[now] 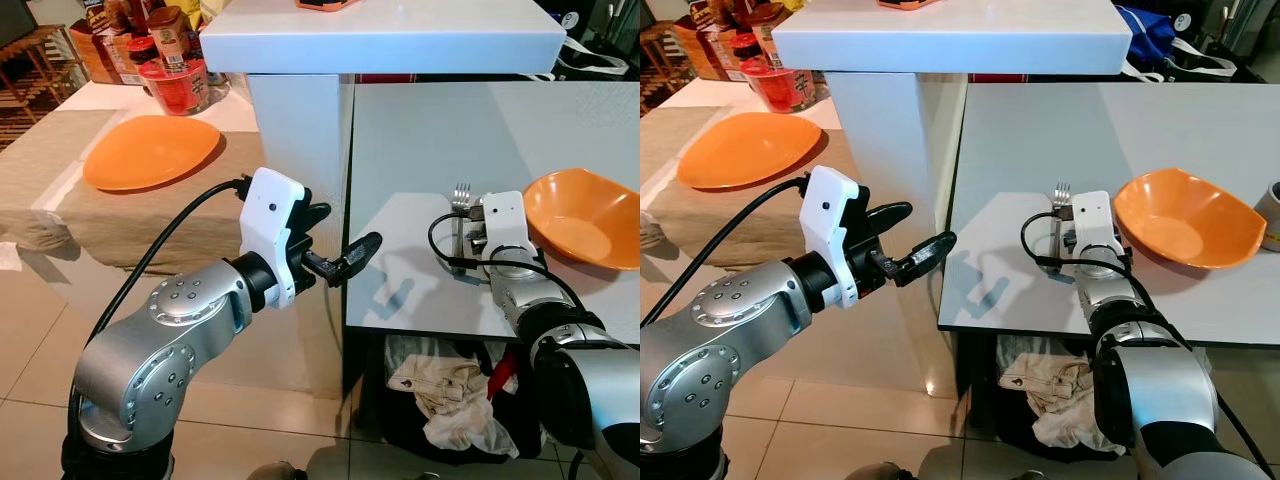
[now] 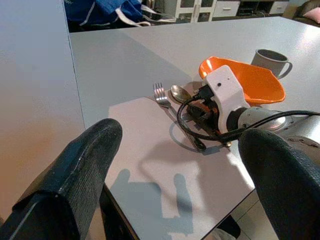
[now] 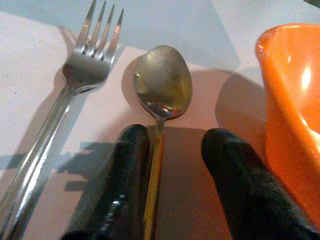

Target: Setting the table

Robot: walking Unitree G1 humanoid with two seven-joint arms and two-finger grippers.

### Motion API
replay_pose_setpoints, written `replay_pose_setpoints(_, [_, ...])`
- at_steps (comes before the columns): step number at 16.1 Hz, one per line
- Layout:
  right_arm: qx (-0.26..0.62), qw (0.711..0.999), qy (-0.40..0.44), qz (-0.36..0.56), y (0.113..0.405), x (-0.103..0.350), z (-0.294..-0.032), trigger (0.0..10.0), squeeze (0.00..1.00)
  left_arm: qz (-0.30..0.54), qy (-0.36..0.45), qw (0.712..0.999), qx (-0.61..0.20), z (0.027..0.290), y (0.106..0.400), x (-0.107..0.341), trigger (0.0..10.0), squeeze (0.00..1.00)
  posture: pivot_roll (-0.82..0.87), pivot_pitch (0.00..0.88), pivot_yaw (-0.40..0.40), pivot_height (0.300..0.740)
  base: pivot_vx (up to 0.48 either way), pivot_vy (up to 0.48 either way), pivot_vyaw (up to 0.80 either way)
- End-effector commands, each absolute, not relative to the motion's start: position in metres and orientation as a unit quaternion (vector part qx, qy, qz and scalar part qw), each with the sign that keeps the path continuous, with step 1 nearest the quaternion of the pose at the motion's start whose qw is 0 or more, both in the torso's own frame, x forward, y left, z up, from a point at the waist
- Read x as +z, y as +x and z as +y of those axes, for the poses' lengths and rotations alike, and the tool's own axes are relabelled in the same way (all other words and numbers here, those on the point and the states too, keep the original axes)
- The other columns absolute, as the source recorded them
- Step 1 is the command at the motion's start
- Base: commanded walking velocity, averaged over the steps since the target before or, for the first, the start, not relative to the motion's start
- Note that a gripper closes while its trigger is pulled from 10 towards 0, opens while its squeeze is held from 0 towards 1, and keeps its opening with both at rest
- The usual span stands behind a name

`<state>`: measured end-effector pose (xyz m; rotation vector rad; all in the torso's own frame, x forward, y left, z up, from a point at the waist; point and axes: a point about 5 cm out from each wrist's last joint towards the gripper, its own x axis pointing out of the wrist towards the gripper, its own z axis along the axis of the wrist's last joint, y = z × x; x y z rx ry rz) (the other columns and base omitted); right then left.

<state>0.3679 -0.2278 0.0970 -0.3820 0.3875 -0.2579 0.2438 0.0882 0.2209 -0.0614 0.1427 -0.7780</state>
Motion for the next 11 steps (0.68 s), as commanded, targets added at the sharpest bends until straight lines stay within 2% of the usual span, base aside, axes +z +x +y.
replay_pose_setpoints(1, [-0.12, 0.952, -0.189, 0.208, 0.364, 0.089, -0.226, 10.0, 1.0, 0.061, -0.029, 0.922, -0.382, 0.088, 0.243, 0.226, 10.0, 0.0, 0.14, 0.02, 0.105, 0.736, 0.0, 0.0, 0.0])
replay_pose_setpoints(11, [-0.097, 0.955, -0.182, 0.211, 0.364, 0.084, -0.215, 10.0, 1.0, 0.059, -0.027, 0.923, -0.38, 0.087, 0.244, 0.226, 10.0, 0.0, 0.13, 0.017, 0.102, 0.736, 0.0, 0.0, 0.0])
